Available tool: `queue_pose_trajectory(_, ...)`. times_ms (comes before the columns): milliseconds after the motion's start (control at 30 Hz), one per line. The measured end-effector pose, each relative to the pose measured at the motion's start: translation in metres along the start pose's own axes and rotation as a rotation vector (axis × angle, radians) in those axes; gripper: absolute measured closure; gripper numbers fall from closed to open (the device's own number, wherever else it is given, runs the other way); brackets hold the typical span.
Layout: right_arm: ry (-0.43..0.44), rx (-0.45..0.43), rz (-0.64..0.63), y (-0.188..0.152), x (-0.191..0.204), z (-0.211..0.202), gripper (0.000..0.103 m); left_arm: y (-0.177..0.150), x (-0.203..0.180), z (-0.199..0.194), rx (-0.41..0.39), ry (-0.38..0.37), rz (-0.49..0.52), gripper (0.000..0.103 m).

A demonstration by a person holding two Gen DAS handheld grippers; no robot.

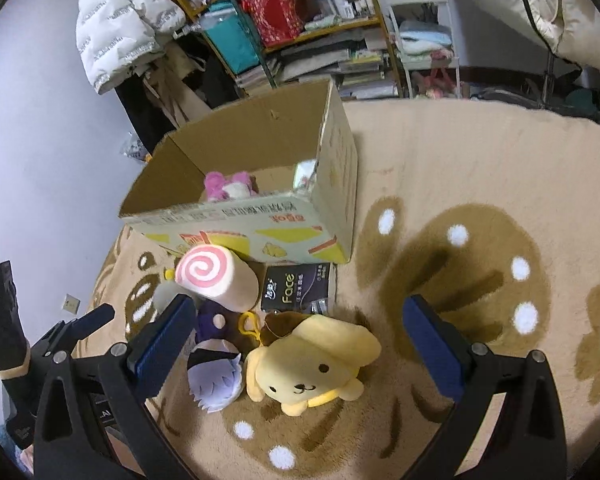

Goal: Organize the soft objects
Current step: 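Grasp the purple-haired doll with the left gripper while the right grasps the yellow dog plush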

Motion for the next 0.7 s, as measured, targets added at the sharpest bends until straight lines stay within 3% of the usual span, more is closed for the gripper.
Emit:
queue_pose_trajectory(433,0.004,0.126,0.025,-0.014,-0.006,0.034,0.0,-0.006,-0.009,0.035,0.111,-0.03,0.005,0.002)
queue_pose_trajectory(700,0.01,0.164,0.026,-0.019,-0.006,0.046,0.0,-0.011,-0.013,0.049,0.154,0.008,0.051,0.002)
Point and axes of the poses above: each gripper's, at about its wrist camera, not at the fingertips, and z roughly the way its jaws point, x to its left, y to its top, the point moved 4 cm from there along z, roughly the way its jaws point, and after that the axes turned 6 degrees about -y, right-handed, at the moved point
